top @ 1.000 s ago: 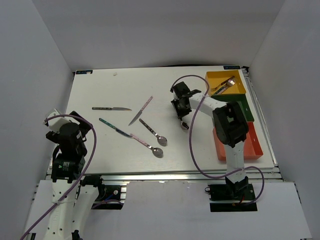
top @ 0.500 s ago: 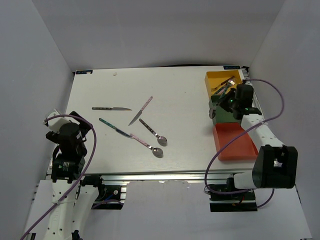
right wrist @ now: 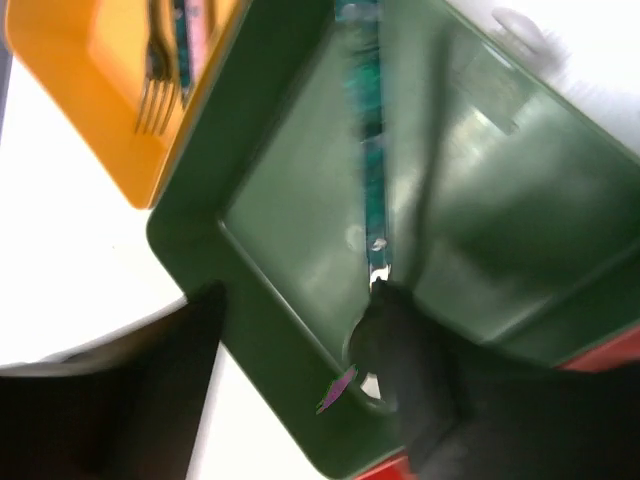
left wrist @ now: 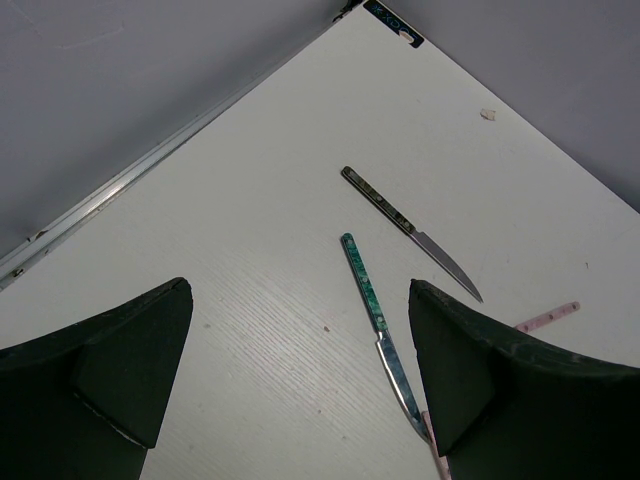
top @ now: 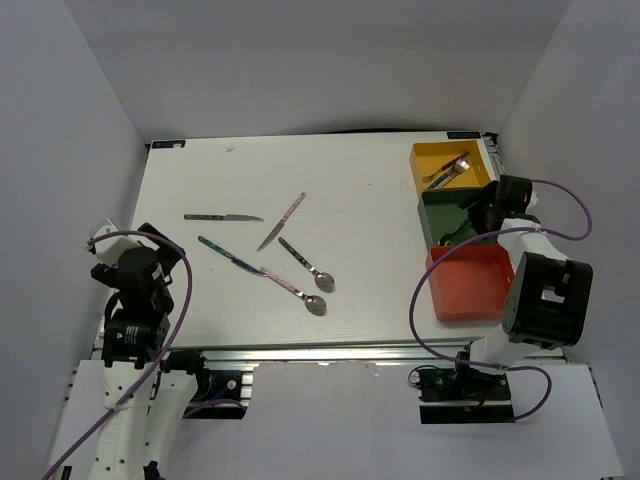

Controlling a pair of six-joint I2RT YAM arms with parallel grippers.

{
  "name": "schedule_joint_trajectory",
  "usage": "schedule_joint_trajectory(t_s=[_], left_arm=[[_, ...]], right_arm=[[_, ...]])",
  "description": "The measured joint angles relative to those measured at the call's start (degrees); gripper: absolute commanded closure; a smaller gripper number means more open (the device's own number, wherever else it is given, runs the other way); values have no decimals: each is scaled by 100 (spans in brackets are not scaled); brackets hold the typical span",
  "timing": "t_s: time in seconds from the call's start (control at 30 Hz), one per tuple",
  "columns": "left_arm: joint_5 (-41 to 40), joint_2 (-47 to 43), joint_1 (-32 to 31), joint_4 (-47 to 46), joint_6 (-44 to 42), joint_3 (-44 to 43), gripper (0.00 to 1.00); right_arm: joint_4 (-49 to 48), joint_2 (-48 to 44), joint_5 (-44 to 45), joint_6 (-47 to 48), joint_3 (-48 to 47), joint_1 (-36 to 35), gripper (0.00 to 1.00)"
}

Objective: Sort the eating utensils into containers

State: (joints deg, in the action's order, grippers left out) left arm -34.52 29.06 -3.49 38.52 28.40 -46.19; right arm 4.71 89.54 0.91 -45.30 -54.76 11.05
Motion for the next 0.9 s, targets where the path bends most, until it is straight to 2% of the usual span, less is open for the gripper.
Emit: schedule_joint_trajectory(t_s=[0.1,0.27,0.33,0.4,0.53,0.63,0.77,0.9], left_arm=[[0,2,0,2,-2,0,2],[0,2,0,0,-2,0,2],[0,2,0,2,-2,0,2],[-2,2,0,0,0,0,2],[-9,2,0,2,11,0,2],[-28,2,0,2,13,0,2],[-48,9,0,4,13,0,2],[-61,13,0,2,13,0,2]], right_arm=[[0,-70,-24,55,-74,-22,13],[9,-638,-66,448,-94,-313,11],[-15,-828,-157,914,-212,-896,11],[90,-717,-295,1471,-603,-1818,14],[385,173,-177,2557,-1659,-3864,15],[664,852,63,3121,-1947,-5034,19],[1257,1838,234,3539,-2391,-5864,27],[1574,2592,385,3779,-2885,-6124,31]])
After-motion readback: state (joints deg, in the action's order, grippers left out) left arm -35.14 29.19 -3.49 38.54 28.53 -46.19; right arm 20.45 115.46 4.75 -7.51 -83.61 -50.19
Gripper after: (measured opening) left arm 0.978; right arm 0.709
